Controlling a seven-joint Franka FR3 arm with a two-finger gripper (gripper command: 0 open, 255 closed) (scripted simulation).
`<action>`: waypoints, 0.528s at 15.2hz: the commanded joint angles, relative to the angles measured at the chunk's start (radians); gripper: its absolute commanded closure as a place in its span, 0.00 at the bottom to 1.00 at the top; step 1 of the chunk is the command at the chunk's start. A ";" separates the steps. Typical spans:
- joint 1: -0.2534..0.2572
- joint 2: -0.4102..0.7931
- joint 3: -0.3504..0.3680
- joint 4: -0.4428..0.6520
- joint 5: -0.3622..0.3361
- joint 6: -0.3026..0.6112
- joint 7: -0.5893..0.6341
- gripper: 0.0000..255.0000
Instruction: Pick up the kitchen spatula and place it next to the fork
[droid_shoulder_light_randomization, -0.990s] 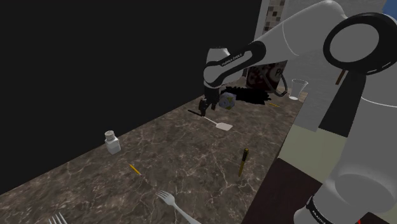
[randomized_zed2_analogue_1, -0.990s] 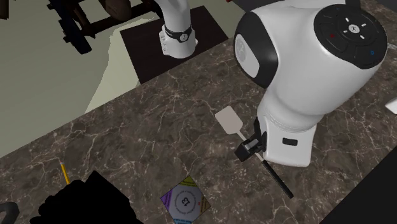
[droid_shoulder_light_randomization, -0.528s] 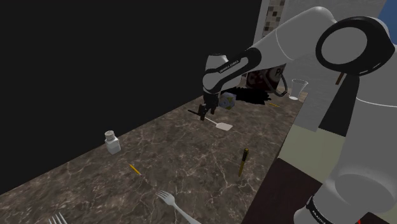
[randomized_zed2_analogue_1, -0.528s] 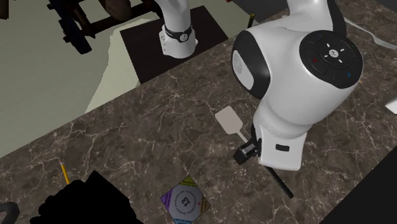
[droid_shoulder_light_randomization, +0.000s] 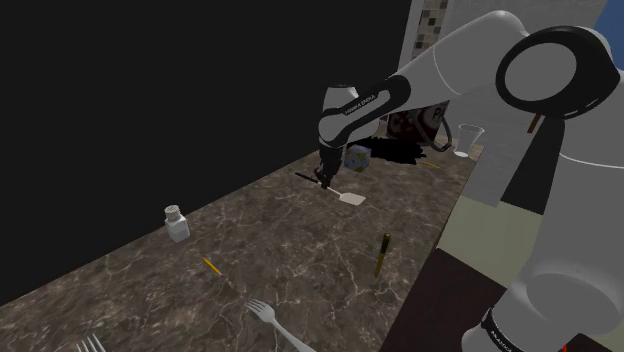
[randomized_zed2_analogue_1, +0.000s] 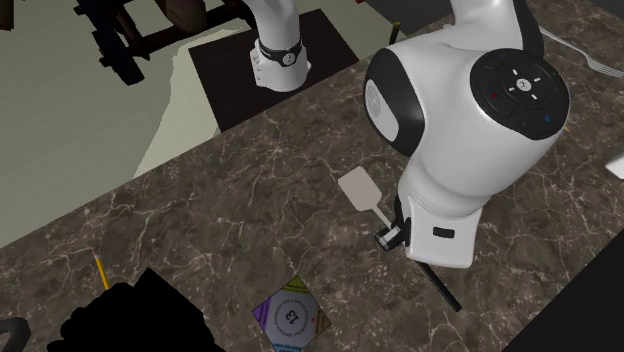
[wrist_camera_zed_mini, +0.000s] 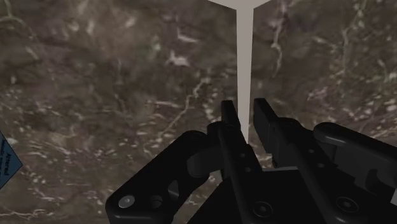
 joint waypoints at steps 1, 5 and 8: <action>0.000 0.000 0.000 0.000 0.000 0.000 0.000 1.00; 0.000 0.000 0.000 0.000 0.000 0.000 0.000 1.00; 0.000 -0.007 0.000 0.004 0.000 -0.012 0.000 1.00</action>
